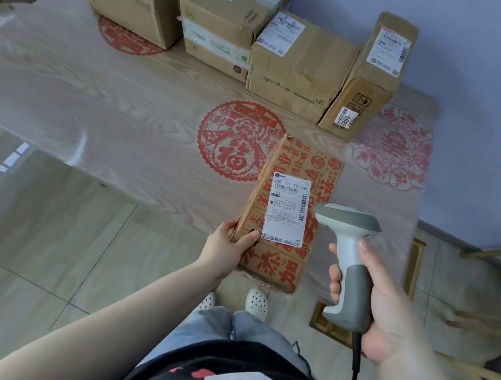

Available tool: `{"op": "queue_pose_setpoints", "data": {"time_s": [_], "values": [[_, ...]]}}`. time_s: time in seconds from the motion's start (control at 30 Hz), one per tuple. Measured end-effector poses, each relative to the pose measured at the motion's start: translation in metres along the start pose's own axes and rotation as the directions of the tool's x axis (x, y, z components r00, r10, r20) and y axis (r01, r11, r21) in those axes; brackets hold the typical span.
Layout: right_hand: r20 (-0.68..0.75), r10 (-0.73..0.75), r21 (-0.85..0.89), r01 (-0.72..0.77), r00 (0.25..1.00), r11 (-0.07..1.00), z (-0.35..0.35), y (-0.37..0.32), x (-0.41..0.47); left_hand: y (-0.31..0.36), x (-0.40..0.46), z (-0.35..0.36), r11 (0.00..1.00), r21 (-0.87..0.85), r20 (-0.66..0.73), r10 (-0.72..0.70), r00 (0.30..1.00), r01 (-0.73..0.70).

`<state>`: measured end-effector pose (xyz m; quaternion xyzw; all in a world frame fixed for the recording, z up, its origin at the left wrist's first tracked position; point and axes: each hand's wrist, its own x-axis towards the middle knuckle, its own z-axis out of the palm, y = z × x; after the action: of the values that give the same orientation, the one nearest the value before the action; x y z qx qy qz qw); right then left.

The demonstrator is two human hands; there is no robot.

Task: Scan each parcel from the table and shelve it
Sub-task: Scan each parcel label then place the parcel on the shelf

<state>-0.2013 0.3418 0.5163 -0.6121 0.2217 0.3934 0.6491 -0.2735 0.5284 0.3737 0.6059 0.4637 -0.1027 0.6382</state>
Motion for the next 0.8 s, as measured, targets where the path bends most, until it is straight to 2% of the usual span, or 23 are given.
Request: {"op": "queue_pose_setpoints", "data": {"time_s": [0.07, 0.2, 0.3, 0.4, 0.63, 0.8], "values": [[0.021, 0.001, -0.017, -0.001, 1.000, 1.000, 0.005, 0.000, -0.001, -0.007, 0.001, -0.002, 0.999, -0.001, 0.007, -0.036, 0.999, 0.036], [0.046, -0.031, -0.084, 0.035, 0.998, 0.996, 0.004, -0.007, -0.001, -0.015, 0.001, 0.002, 0.963, -0.117, 0.123, -0.228, 0.966, 0.243], [0.053, -0.057, -0.146, 0.064, 0.997, 0.987, -0.010, -0.013, -0.002, -0.016, -0.003, 0.010, 0.923, -0.223, 0.203, -0.270, 0.941, 0.313], [0.085, -0.066, -0.175, 0.080, 0.994, 0.981, -0.033, -0.020, -0.003, -0.015, -0.004, 0.022, 0.912, -0.279, 0.204, -0.249, 0.947, 0.300], [0.152, -0.025, -0.151, 0.048, 0.988, 0.987, -0.088, -0.035, 0.002, -0.014, -0.014, 0.048, 0.939, -0.229, 0.181, -0.217, 0.959, 0.255], [0.221, -0.052, -0.136, 0.084, 0.974, 0.987, -0.112, -0.048, 0.001, -0.018, -0.029, 0.077, 0.949, -0.218, 0.141, -0.200, 0.970, 0.227]]}}
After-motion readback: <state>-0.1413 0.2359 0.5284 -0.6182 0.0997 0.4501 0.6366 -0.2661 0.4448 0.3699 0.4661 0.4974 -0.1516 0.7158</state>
